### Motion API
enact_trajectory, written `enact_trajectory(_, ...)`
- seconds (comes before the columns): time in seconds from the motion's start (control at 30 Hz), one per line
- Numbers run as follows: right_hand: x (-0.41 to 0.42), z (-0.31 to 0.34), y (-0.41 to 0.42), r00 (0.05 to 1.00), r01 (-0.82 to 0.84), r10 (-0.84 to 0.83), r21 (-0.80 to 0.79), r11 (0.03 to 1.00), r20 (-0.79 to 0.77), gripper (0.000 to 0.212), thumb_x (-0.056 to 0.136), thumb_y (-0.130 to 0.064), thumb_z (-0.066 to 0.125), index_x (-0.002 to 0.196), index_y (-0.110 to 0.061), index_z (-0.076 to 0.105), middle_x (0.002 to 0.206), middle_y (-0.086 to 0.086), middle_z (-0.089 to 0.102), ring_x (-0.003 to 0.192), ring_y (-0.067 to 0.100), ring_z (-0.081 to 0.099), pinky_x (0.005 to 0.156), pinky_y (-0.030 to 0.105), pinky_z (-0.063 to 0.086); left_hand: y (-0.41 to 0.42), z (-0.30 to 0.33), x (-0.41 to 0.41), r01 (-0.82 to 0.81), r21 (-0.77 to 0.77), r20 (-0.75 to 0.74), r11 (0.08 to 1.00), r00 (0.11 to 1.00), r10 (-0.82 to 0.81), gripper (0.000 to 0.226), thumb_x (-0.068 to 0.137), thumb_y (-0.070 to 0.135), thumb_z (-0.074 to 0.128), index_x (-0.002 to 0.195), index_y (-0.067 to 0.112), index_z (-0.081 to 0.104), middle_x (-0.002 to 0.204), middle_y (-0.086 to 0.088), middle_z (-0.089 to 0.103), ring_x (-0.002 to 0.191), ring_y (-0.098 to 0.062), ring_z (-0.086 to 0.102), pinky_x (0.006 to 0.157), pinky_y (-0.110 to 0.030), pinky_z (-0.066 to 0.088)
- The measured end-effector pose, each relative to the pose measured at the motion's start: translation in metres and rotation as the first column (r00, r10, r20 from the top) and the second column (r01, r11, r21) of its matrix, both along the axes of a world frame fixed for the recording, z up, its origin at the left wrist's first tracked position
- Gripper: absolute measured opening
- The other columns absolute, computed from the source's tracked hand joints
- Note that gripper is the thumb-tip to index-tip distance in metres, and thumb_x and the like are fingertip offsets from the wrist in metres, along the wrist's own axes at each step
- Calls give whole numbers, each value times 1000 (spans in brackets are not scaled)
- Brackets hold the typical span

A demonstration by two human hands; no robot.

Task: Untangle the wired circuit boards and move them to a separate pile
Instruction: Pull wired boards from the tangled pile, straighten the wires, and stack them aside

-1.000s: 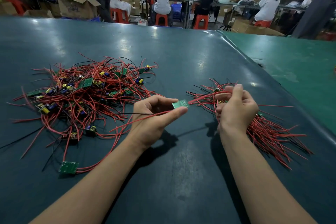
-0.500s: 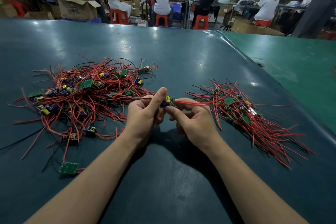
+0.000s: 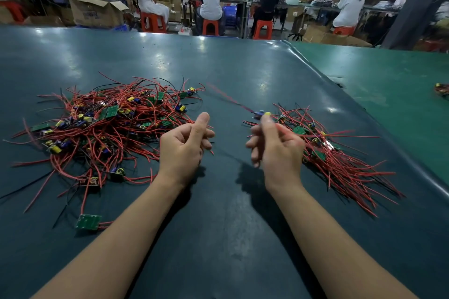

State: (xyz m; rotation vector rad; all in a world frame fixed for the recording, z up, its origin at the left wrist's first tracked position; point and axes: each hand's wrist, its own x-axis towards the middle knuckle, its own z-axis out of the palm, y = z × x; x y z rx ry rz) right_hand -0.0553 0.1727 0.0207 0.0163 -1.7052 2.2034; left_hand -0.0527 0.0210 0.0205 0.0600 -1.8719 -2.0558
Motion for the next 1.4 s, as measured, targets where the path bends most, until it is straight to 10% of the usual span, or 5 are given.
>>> enact_trajectory(0.1, -7, 5, 10, 977, 115, -47, -331, 936, 208, 62, 98, -55, 42, 68, -6, 65, 51, 8, 64, 30, 13, 46, 31, 16, 32, -9, -7, 0, -285, -442, -188, 850, 957, 223, 35, 93, 33, 65, 66, 11, 68, 53, 5, 59, 50, -13, 54, 54, -28, 45)
enact_trajectory(0.4, 0, -4, -3, 963, -187, 135, 216, 959, 233, 73, 84, -70, 41, 74, -3, 69, 52, 10, 64, 34, 16, 48, 34, 17, 32, -54, -3, -2, -441, -865, -184, 240, 724, 665, 37, 83, 27, 60, 117, 13, 59, 123, -20, 53, 118, -39, 39, 95, -50, 33)
enact_trajectory(0.9, -4, -8, 3, 957, -239, 183, 252, 938, 227, 73, 93, -63, 33, 72, -3, 69, 53, 8, 63, 36, 16, 48, 35, 19, 33, -73, -3, -4, -561, -773, -253, 295, 700, 668, 22, 94, 28, 60, 103, 13, 74, 90, -22, 71, 88, -43, 61, 85, -46, 38)
enact_trajectory(1.2, -3, -16, 2, 969, -245, 213, 427, 870, 123, 4, 94, -23, 65, 93, -20, 67, 65, 1, 66, 44, 17, 54, 42, 25, 44, -24, -1, 9, -711, -589, -690, 384, 690, 219, 13, 90, 21, 65, 83, 13, 73, 78, -3, 70, 70, -30, 58, 71, -42, 45)
enact_trajectory(1.4, -3, -16, 1, 974, -141, 221, 652, 745, -41, 37, 79, -13, 62, 110, -31, 69, 89, -9, 65, 71, 23, 62, 70, 34, 51, 3, -8, 14, -518, -732, -661, 442, 698, -277, 14, 89, 22, 66, 83, 12, 74, 72, -1, 64, 68, -28, 54, 66, -41, 43)
